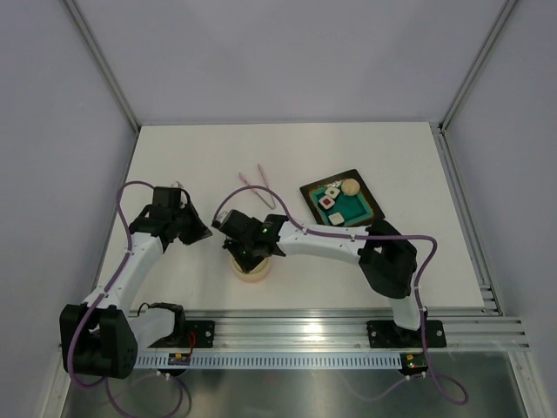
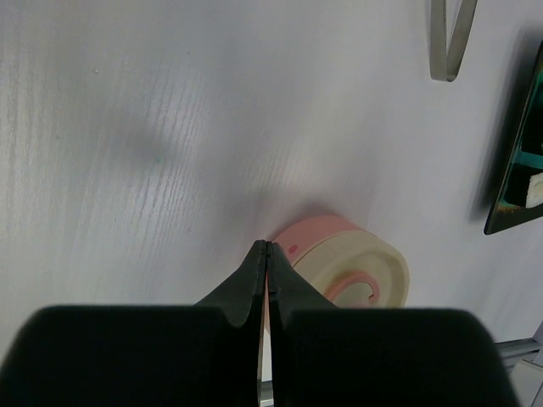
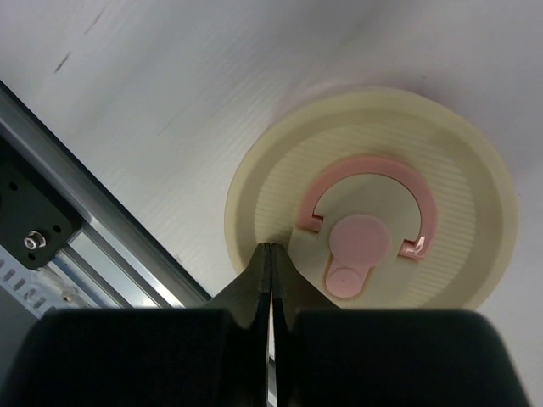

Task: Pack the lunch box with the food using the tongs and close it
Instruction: Close the box lid on the packing box, then reset both arms

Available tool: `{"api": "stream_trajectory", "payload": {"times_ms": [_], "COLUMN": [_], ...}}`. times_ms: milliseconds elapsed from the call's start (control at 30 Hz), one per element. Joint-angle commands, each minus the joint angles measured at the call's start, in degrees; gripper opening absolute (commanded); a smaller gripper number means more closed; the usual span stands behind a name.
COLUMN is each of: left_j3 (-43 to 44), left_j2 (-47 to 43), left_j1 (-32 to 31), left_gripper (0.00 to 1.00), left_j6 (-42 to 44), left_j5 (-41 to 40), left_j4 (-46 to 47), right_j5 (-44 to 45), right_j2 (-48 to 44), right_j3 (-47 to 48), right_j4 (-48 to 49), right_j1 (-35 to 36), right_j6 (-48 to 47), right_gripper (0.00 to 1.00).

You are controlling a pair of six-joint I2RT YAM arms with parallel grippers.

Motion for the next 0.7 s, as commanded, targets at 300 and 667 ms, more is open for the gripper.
{"api": "stream_trajectory", "payload": {"times_ms": [300, 667], "left_j3": [1.90, 6.99], "left_j2": [-1.92, -6.14], "left_j1": [-0.13, -0.13], "left_gripper": [0.00, 0.99], "left_j6": [1.04, 4.03], "left_j5": [-0.57, -2.50], "left_j4": [0.63, 1.50], "right_j5": [17.33, 19.45], "right_j2": [-17.96, -32.21], "right_j3": [-5.19, -16.18], "right_j4": [-0.90, -1.24], "right_j1": [-5.16, -27.13], "right_j6": [0.32, 8.84], "right_gripper": [0.49, 1.00]}}
